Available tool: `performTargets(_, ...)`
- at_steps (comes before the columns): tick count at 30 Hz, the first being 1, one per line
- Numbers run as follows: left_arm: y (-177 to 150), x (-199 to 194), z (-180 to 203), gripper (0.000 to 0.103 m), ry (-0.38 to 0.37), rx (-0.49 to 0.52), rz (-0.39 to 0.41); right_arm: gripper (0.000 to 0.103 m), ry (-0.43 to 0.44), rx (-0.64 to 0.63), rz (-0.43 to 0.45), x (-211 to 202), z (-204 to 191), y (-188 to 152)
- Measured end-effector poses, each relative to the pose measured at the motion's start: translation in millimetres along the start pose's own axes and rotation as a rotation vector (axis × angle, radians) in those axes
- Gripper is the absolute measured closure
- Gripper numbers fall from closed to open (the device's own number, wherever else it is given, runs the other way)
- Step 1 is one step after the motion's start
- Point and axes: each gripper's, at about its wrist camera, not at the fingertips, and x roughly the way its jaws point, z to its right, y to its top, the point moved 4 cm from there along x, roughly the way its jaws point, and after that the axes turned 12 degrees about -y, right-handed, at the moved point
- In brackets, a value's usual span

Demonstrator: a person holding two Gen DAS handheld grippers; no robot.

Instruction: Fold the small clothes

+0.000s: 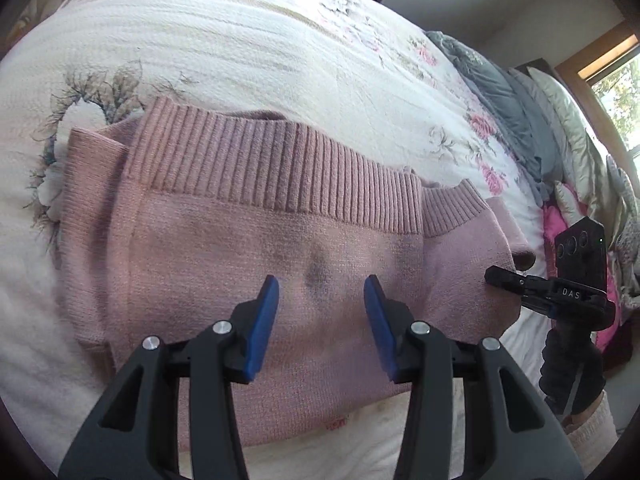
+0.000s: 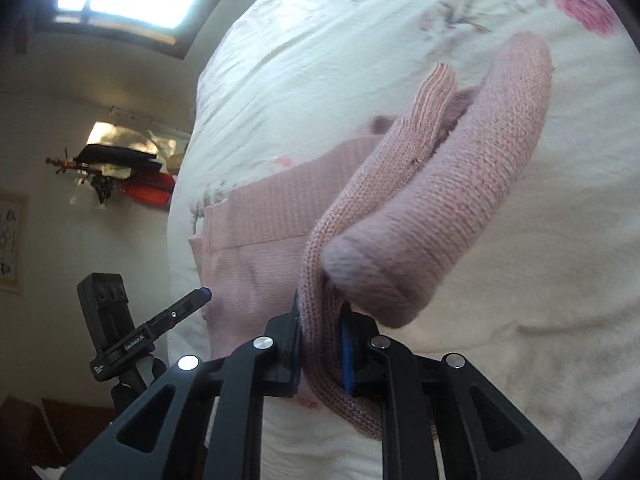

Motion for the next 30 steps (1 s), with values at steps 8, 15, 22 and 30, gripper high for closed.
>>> performTargets(8, 3.8, -35.6, -31.0, 0.057, -0.083, -0.110, 0.076, 0.088, -0.031, -0.294, -0.090, 47.2, -114.1, -16.0)
performTargets(15, -5.6, -40.4, -51.7, 0.057, -0.142, -0.178, 0.091, 0.085, -0.114, -0.369, -0.171, 98.1, -139.6, -34.2)
performTargets(22, -10.1, -42.2, -60.1, 0.056, -0.192, -0.244, 0.110, 0.058, -0.057, -0.294, -0.191, 114.5, -135.5, -36.6)
performTargets(30, -7.3, -32.8, -48.8, 0.049, -0.230, -0.238, 0.099, 0.040, 0.011, -0.265, -0.132, 72.5, -135.3, -37.6)
